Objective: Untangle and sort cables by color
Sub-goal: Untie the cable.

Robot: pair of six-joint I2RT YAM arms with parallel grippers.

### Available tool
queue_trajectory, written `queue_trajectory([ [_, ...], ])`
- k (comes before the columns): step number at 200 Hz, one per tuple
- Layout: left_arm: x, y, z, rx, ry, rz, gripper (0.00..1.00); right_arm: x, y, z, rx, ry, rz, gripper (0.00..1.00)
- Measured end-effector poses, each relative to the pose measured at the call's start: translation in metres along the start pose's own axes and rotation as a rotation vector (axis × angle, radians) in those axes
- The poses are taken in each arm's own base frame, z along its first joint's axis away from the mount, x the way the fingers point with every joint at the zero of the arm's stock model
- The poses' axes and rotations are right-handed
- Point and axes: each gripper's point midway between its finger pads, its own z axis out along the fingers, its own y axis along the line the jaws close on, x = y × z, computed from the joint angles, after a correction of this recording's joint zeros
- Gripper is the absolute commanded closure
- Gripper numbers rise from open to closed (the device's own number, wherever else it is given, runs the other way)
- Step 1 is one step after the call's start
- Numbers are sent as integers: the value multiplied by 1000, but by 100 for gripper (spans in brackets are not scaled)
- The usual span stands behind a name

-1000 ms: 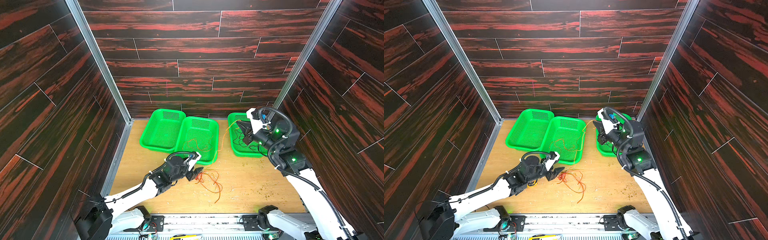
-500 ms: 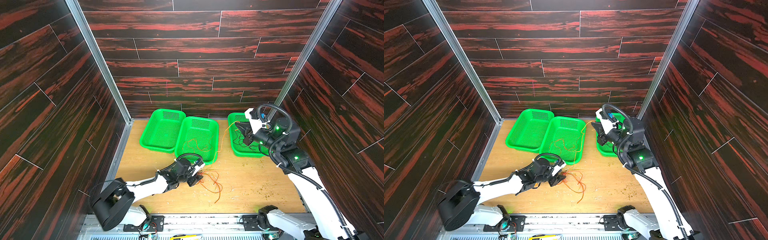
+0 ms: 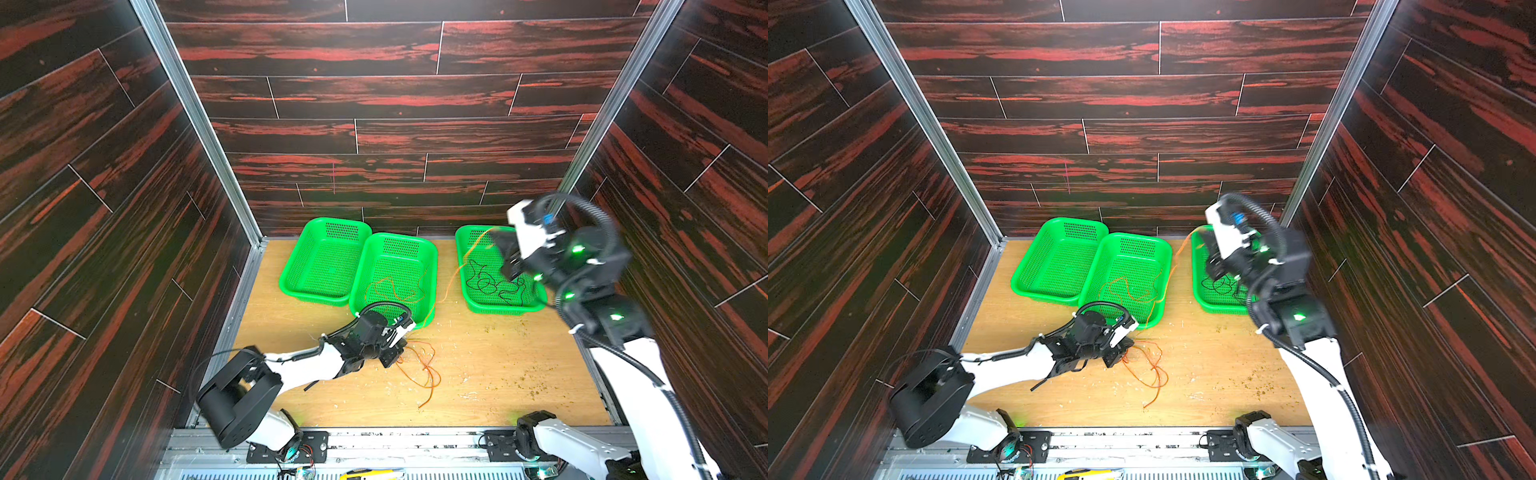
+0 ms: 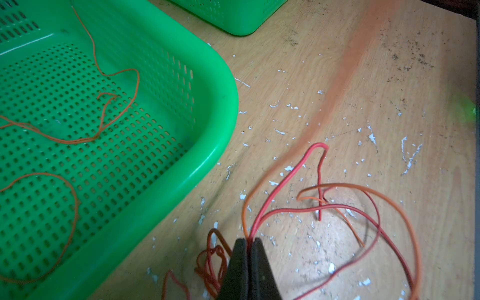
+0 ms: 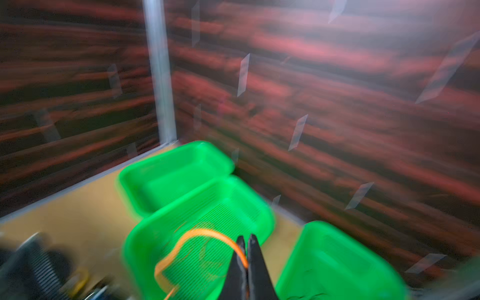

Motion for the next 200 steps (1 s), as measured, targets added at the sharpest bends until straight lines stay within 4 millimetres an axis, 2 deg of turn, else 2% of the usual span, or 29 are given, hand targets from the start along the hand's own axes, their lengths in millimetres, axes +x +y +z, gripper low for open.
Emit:
queue_trajectory([
  [16, -1, 1, -7, -14, -11, 0, 100, -26, -26, -12, 103, -50, -16, 100],
  [40, 7, 5, -14, -54, -8, -19, 100, -55, -55, -27, 229, -99, -40, 100],
  [71, 29, 15, -19, -117, 26, -56, 100, -85, -76, -42, 338, -135, -98, 100],
  [86, 30, 20, -21, -141, 27, -66, 100, -97, -85, -48, 386, -142, -130, 100],
  [110, 30, 28, -23, -176, 22, -80, 100, -107, -97, -58, 455, -132, -174, 100],
  [137, 31, 36, -23, -203, 24, -94, 100, -118, -106, -71, 515, -131, -215, 100],
  [169, 41, 38, -17, -209, 55, -104, 100, -139, -108, -83, 539, -159, -253, 100],
  [184, 43, 38, -16, -206, 61, -106, 100, -144, -102, -82, 506, -174, -265, 100],
  [200, 41, 37, -15, -197, 55, -106, 100, -139, -93, -73, 437, -167, -270, 100],
])
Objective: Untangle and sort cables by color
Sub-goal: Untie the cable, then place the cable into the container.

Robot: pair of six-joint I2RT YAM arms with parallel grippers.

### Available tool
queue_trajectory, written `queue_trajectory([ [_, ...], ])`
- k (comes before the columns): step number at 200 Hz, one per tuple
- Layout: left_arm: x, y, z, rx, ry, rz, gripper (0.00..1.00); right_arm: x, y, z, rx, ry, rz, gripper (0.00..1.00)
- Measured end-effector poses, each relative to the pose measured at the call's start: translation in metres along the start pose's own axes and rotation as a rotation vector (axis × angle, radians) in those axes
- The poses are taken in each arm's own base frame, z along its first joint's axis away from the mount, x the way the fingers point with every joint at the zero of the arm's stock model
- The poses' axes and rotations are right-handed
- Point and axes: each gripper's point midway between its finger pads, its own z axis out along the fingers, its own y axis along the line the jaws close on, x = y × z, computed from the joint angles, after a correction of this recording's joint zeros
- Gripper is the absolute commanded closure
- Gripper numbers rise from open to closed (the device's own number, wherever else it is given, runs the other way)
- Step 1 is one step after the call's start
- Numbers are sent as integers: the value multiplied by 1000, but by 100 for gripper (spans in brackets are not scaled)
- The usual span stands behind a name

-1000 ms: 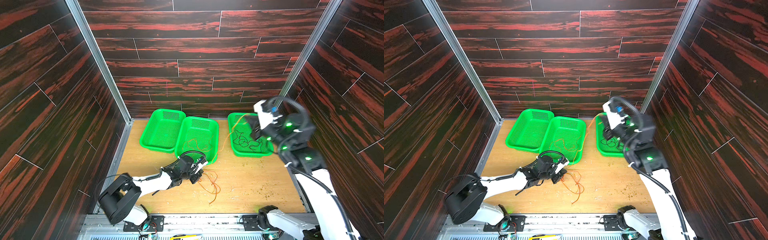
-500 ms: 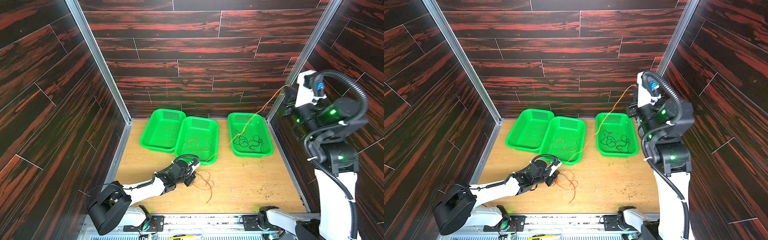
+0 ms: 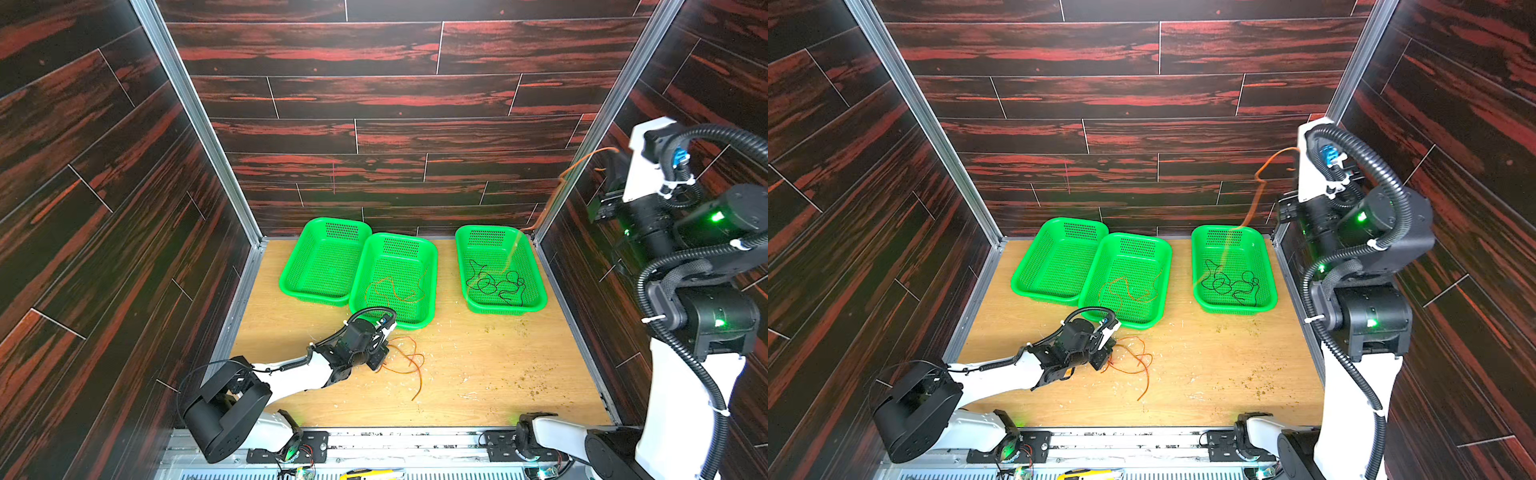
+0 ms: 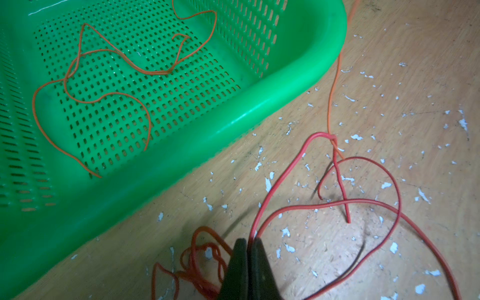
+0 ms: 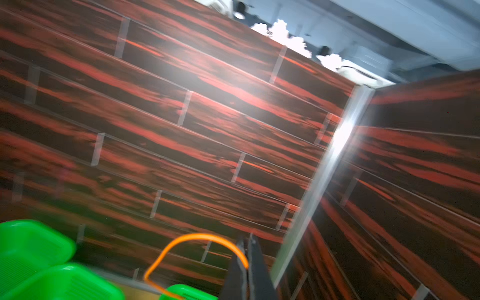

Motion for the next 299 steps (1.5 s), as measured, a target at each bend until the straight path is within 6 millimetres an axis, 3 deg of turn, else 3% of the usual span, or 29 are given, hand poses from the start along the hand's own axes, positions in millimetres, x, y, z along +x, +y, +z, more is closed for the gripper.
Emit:
queue_trajectory([
  [10, -3, -1, 0, 6, -5, 0, 100, 3, 9, 4, -48, 1, 5, 100],
  [32, -8, -6, 0, 38, -16, 8, 73, 12, 32, 16, -166, 6, 30, 100],
  [49, -12, -11, -2, 66, -26, 0, 59, 24, 52, 27, -264, 21, 58, 100],
  [68, -21, -13, -9, 80, -59, 7, 51, 34, 71, 35, -359, 32, 94, 100],
  [96, -44, -15, -27, 85, -140, 23, 38, 35, 84, 39, -435, 25, 128, 100],
  [112, -61, -18, -36, 92, -186, 48, 21, 32, 90, 39, -473, 8, 142, 100],
  [115, -65, -19, -38, 94, -195, 36, 6, 31, 91, 39, -481, 6, 145, 100],
  [119, -70, -20, -41, 96, -208, 53, 1, 30, 93, 38, -490, 2, 146, 100],
  [141, -110, -29, -55, 112, -289, 71, 1, 26, 100, 35, -540, -18, 160, 100],
  [169, -176, -41, -74, 153, -432, 92, 1, 23, 107, 31, -589, -33, 175, 100],
  [196, -224, -56, -72, 223, -527, 101, 1, 18, 111, 28, -622, -50, 188, 100],
  [216, -235, -68, -56, 270, -542, 92, 1, 15, 115, 25, -648, -61, 201, 100],
  [246, -231, -73, -21, 289, -530, 41, 1, 12, 125, 20, -703, -76, 216, 100],
  [272, -235, -66, 6, 255, -511, -3, 1, 14, 134, 16, -750, -79, 227, 100],
  [299, -242, -55, 14, 194, -542, -35, 1, 14, 140, 12, -787, -85, 233, 100],
])
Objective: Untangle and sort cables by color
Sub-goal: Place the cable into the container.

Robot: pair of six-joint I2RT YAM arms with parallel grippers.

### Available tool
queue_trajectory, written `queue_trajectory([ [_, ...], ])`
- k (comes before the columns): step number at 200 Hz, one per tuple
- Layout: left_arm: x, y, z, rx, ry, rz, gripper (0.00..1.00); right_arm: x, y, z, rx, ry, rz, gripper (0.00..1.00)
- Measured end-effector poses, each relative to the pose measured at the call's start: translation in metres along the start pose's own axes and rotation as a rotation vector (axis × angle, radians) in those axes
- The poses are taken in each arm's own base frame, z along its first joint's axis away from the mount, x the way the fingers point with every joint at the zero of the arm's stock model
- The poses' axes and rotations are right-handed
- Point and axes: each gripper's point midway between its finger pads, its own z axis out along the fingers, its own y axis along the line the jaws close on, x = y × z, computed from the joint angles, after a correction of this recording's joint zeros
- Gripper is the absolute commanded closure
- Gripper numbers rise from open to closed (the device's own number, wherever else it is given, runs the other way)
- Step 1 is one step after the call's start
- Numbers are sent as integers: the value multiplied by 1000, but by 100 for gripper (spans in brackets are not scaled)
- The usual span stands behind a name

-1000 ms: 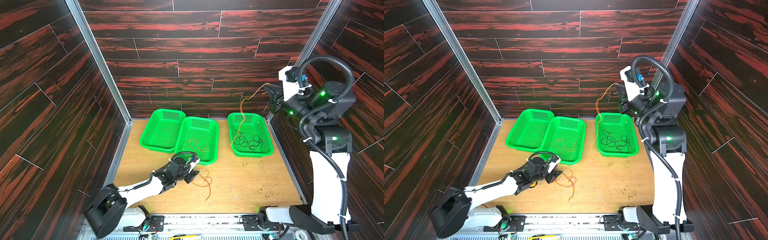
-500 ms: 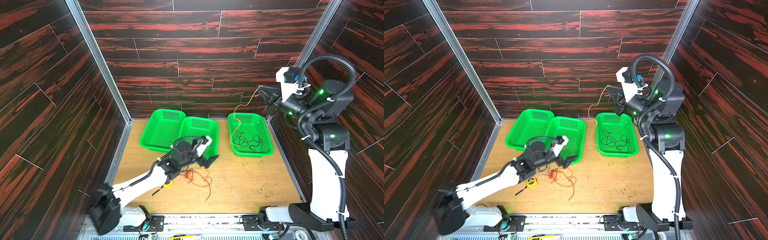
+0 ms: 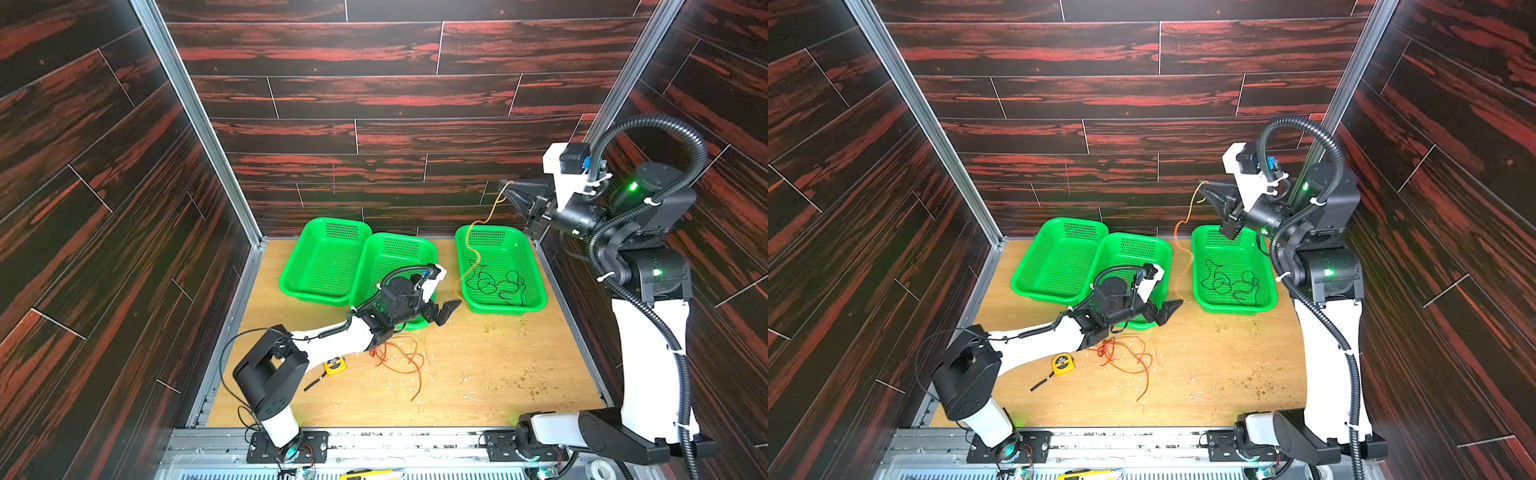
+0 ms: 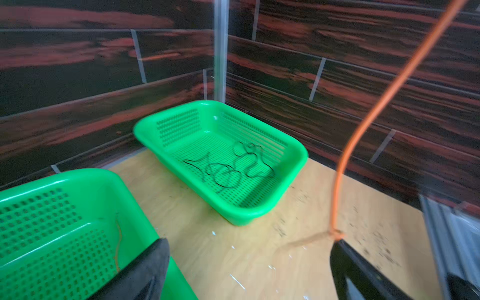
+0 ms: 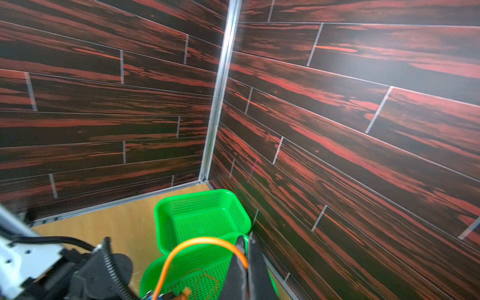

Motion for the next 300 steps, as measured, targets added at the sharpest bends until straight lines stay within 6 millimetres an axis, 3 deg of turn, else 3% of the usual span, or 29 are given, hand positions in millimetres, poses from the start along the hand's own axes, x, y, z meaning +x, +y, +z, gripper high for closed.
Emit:
queue_trajectory([
  [31, -11, 1, 10, 6, -43, -15, 10, 2, 7, -1, -26, -6, 11, 100],
  [79, -17, -25, 17, 159, -74, -62, 23, 5, 7, -2, -22, -2, 14, 100],
  [90, -12, -28, 15, 172, -67, -65, 21, 7, 5, -1, -11, 4, 17, 100],
  [108, 3, -28, 5, 159, -37, -60, 1, 9, 1, -1, 14, 12, 19, 100],
  [137, 16, -17, -25, 71, -20, -62, 1, 10, -2, -1, 34, 17, 19, 100],
  [184, -18, -11, -60, 18, -85, -1, 1, 10, -3, -1, 35, 17, 18, 100],
  [204, -20, -17, -65, 44, -74, 33, 1, 10, -2, -1, 33, 16, 18, 100],
  [229, -14, -25, -61, 92, -40, 46, 1, 11, -1, 0, 23, 14, 23, 100],
  [257, -22, -32, -43, 135, -44, 46, 1, 16, 0, 1, 9, 20, 37, 100],
  [300, -22, -25, -14, 110, -47, 26, 1, 21, 5, 1, -10, 23, 61, 100],
])
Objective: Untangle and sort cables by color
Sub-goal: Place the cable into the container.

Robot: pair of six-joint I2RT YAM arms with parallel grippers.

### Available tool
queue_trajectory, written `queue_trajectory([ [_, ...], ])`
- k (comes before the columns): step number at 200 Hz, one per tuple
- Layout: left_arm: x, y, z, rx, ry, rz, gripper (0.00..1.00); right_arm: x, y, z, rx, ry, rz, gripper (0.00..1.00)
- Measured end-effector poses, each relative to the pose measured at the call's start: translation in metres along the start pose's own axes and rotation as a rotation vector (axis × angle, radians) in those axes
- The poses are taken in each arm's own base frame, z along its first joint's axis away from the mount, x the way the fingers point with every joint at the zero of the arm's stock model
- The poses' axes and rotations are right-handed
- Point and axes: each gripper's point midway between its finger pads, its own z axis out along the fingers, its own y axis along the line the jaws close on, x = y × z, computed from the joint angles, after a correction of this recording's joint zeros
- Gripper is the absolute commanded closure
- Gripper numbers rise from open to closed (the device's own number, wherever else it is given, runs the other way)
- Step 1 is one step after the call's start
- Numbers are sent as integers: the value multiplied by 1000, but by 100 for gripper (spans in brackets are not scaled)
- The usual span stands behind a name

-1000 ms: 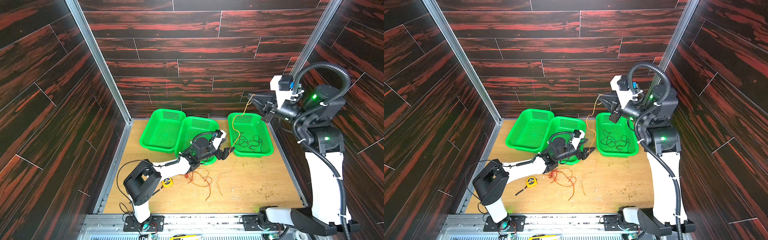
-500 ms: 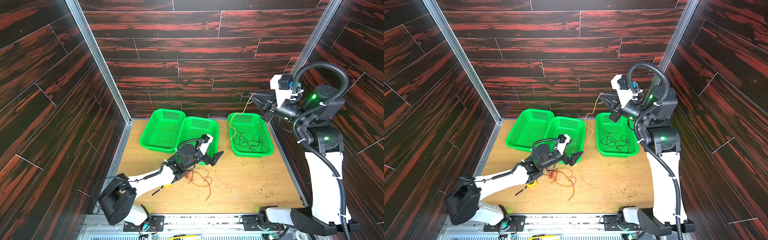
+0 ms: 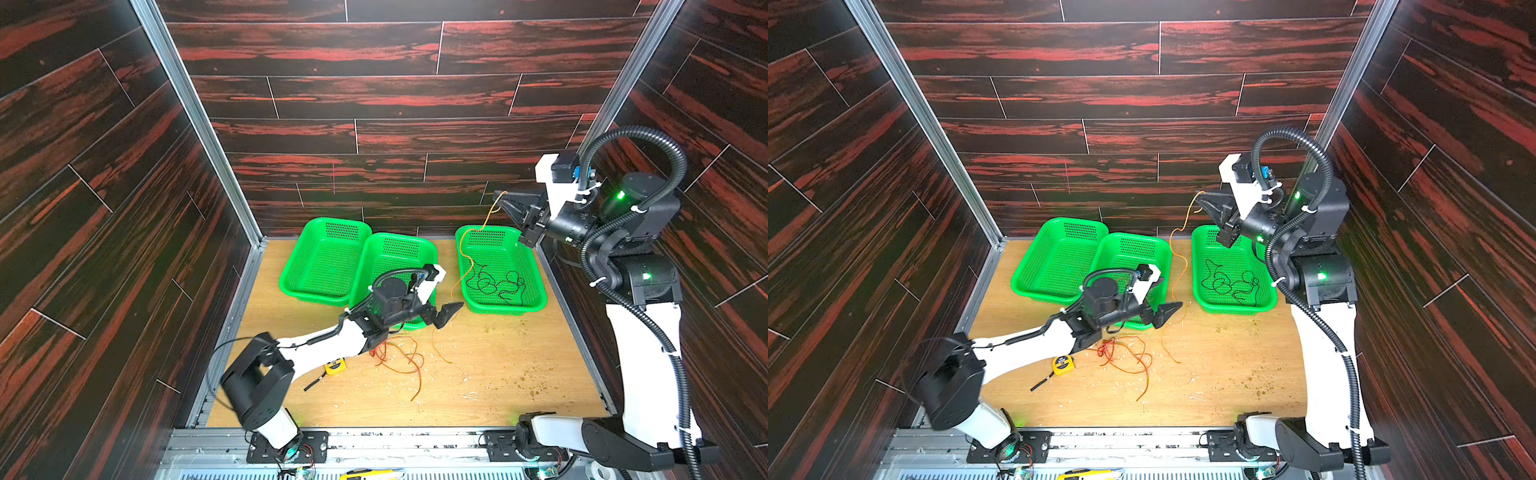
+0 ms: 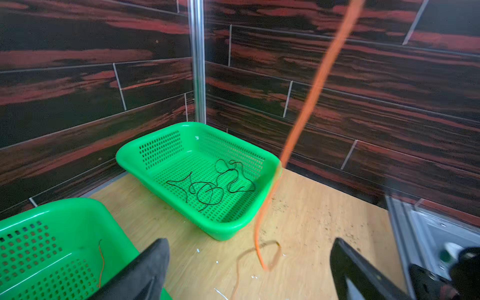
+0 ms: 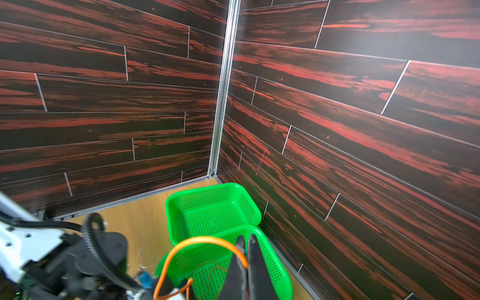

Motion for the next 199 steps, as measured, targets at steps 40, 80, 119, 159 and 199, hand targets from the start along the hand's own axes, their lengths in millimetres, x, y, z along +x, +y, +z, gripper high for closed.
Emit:
queue_trajectory([
  [40, 2, 6, 22, 3, -3, -25, 83, -4, 6, -4, -10, -13, -3, 100],
  [80, -20, 7, 26, 4, -33, 24, 100, -3, 8, -6, -9, -17, 3, 100],
  [119, -80, 28, 10, -79, -45, 165, 100, 9, 3, -2, 8, -7, 43, 100],
  [159, -181, 78, -35, -227, -157, 305, 100, 38, -5, 9, 20, 15, 137, 100],
  [199, -212, 104, -57, -323, -158, 369, 100, 53, -13, 22, 11, 3, 203, 100],
])
